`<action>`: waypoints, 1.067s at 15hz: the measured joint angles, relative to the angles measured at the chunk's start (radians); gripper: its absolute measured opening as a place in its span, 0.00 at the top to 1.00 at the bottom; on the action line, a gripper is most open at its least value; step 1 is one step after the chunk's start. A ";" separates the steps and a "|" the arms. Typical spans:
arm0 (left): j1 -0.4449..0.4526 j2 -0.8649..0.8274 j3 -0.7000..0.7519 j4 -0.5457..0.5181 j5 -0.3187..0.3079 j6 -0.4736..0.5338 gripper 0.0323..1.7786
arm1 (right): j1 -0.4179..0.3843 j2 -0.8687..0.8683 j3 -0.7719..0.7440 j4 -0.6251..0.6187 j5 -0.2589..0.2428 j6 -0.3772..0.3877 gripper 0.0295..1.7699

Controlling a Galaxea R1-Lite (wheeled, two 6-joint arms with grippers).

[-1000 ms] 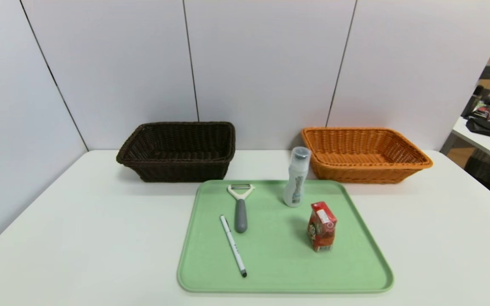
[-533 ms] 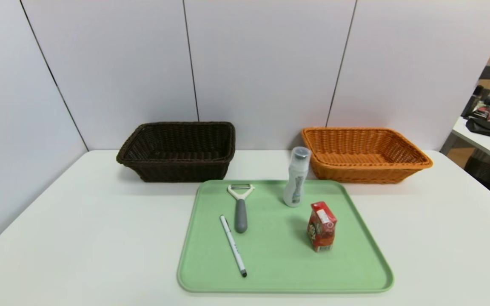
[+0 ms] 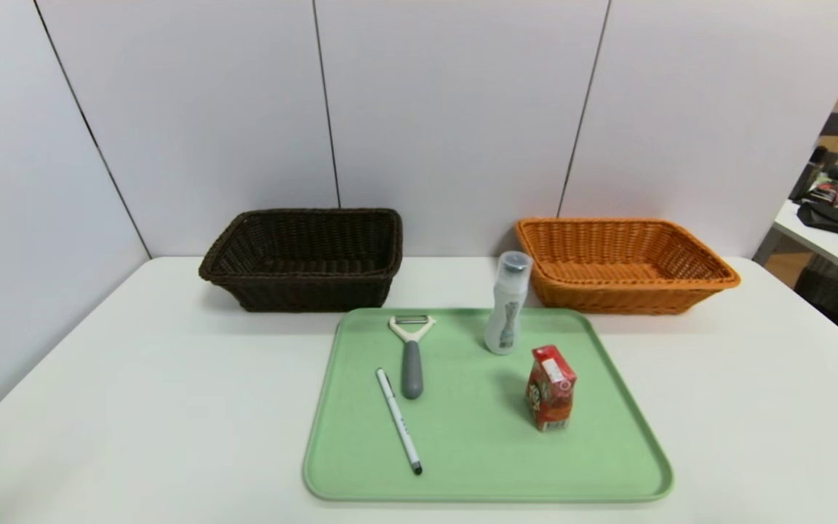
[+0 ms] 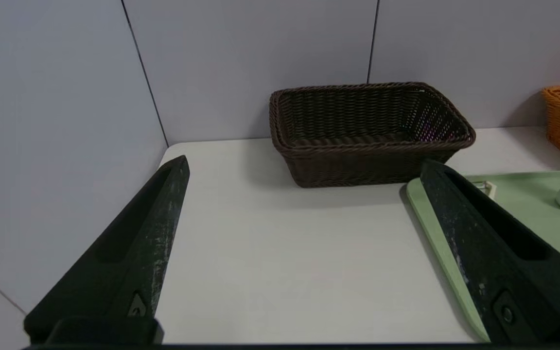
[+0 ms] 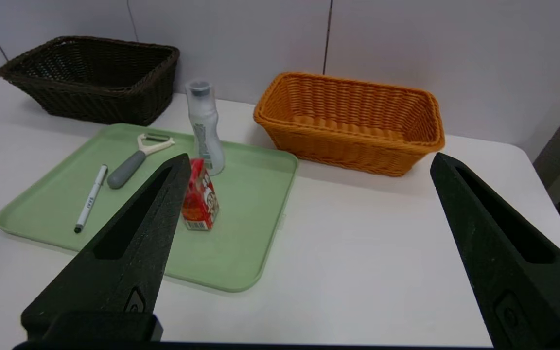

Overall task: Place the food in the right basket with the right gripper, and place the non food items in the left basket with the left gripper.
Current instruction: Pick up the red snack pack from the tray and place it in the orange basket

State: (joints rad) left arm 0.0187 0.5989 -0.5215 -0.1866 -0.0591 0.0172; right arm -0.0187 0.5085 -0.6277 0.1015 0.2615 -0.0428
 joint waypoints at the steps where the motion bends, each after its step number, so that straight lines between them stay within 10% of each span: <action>1: -0.007 0.039 -0.009 -0.029 -0.001 0.003 0.05 | 0.002 0.034 -0.016 -0.017 0.017 -0.001 0.04; 9: -0.204 0.234 -0.009 -0.114 0.133 -0.004 0.05 | 0.168 0.242 -0.051 -0.097 0.028 -0.007 0.04; 13: -0.409 0.319 0.049 -0.230 0.332 -0.025 0.05 | 0.417 0.348 -0.029 -0.193 -0.146 0.004 0.04; 16: -0.443 0.375 0.101 -0.317 0.351 -0.037 0.05 | 0.591 0.449 0.050 -0.355 -0.339 0.041 0.04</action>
State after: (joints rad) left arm -0.4238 0.9740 -0.4200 -0.5032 0.2923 -0.0196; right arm 0.5719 0.9572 -0.5772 -0.2534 -0.0772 -0.0017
